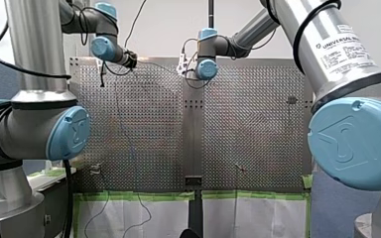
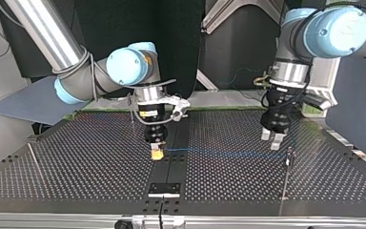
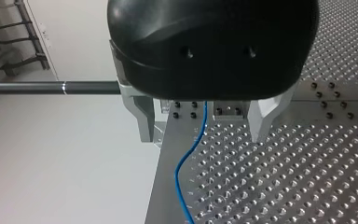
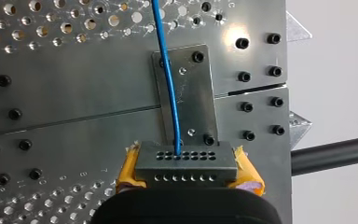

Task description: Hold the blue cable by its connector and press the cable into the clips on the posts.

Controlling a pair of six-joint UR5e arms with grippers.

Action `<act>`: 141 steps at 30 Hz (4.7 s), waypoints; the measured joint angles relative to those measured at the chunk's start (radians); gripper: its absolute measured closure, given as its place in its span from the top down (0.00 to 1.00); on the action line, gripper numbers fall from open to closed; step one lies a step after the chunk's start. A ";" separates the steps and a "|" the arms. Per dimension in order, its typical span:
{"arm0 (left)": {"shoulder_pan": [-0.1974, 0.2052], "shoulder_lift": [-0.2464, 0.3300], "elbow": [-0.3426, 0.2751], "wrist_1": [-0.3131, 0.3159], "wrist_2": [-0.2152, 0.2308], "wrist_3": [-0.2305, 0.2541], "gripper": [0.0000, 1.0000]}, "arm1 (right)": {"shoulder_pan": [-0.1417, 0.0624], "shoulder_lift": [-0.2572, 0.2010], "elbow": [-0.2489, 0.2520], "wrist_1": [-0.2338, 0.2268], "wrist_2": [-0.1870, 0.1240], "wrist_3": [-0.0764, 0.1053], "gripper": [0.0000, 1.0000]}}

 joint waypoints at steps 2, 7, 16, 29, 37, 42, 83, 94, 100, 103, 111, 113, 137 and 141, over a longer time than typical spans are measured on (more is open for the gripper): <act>-0.005 -0.003 0.001 0.013 -0.008 -0.004 1.00 | 0.000 0.000 0.000 0.000 0.000 0.000 0.00; -0.016 -0.006 0.009 0.044 -0.043 -0.011 1.00 | 0.001 0.001 0.000 0.000 -0.001 0.001 0.00; -0.033 -0.047 0.056 0.048 -0.071 -0.004 1.00 | 0.003 0.002 0.000 0.000 -0.002 0.001 0.00; -0.063 -0.123 0.146 0.022 -0.148 0.034 1.00 | 0.006 0.004 0.000 0.000 -0.004 0.001 0.00; -0.075 -0.170 0.181 -0.016 -0.179 0.074 1.00 | 0.006 0.004 0.000 0.000 -0.004 0.002 0.00; -0.077 -0.174 0.184 -0.022 -0.191 0.084 1.00 | 0.006 0.004 0.000 0.000 -0.004 0.001 0.00; -0.126 -0.150 0.154 -0.034 -0.282 0.078 0.00 | 0.006 0.006 0.037 -0.002 0.000 0.001 0.00; -0.180 -0.195 0.094 0.003 -0.331 0.114 0.00 | 0.006 0.007 0.126 -0.021 -0.001 0.003 0.00; -0.214 -0.226 0.069 0.026 -0.359 0.119 0.00 | 0.007 0.008 0.175 -0.064 -0.001 0.020 0.00; -0.239 -0.249 0.066 0.031 -0.381 0.126 0.00 | 0.008 0.008 0.200 -0.089 -0.001 0.026 0.00; -0.312 -0.315 0.065 0.090 -0.453 0.127 0.00 | 0.012 0.011 0.271 -0.160 0.003 0.008 0.00; -0.328 -0.330 0.064 0.106 -0.468 0.122 0.00 | 0.013 0.012 0.288 -0.177 0.004 0.004 0.00; -0.407 -0.409 -0.107 0.306 -0.502 0.099 0.00 | 0.007 0.109 0.492 -0.381 0.053 0.003 0.00; -0.416 -0.442 -0.111 0.333 -0.488 0.103 0.00 | 0.003 0.113 0.529 -0.418 0.056 0.005 0.00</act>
